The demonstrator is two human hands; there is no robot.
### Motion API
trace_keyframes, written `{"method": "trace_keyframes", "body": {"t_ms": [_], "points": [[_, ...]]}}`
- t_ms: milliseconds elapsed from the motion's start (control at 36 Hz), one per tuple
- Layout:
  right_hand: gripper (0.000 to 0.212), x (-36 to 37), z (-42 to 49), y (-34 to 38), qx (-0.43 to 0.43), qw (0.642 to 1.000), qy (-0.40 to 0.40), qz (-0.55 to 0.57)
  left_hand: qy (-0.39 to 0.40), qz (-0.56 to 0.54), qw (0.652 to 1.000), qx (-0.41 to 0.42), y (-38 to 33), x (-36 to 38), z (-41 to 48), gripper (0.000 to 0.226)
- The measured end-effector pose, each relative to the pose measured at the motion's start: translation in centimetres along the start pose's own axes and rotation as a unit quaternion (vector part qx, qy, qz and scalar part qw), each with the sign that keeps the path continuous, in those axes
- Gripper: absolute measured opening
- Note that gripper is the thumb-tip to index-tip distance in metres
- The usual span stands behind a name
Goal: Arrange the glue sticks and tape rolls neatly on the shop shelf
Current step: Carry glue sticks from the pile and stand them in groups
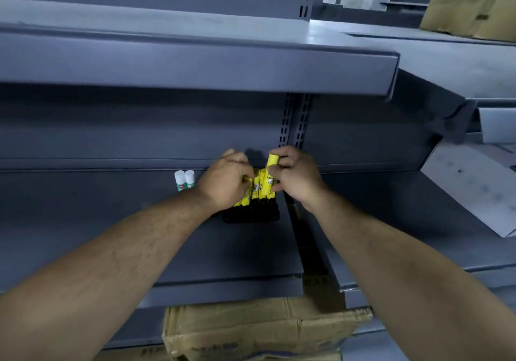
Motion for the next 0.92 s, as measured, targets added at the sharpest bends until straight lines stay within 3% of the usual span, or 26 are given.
{"method": "trace_keyframes", "body": {"t_ms": [167,556,750,917], "points": [[0.030,0.3,0.0,-0.2,-0.002,0.999,-0.005,-0.044,-0.026,0.039,0.998,0.049,-0.2,0.3,-0.6,0.017],[0.014,2.7,0.4,-0.5,-0.041,0.966,-0.029,-0.253,-0.015,0.015,1.000,0.006,0.3,-0.2,-0.5,0.019],[0.024,3.6,0.4,-0.5,-0.046,0.951,-0.026,-0.305,-0.014,0.013,1.000,0.005,0.6,0.0,-0.6,0.012],[0.019,3.4,0.6,-0.2,-0.046,0.949,-0.038,-0.309,-0.018,0.007,1.000,0.016,0.9,-0.1,-0.6,0.011]]}}
Point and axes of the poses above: each hand's wrist, its own z-axis towards the middle knuckle, its own x-axis out of the palm, y = z × x, the point moved 5 cm from there along z, towards the middle knuckle, and after that the axes turned 12 degrees about y, right-handed, at the moved point
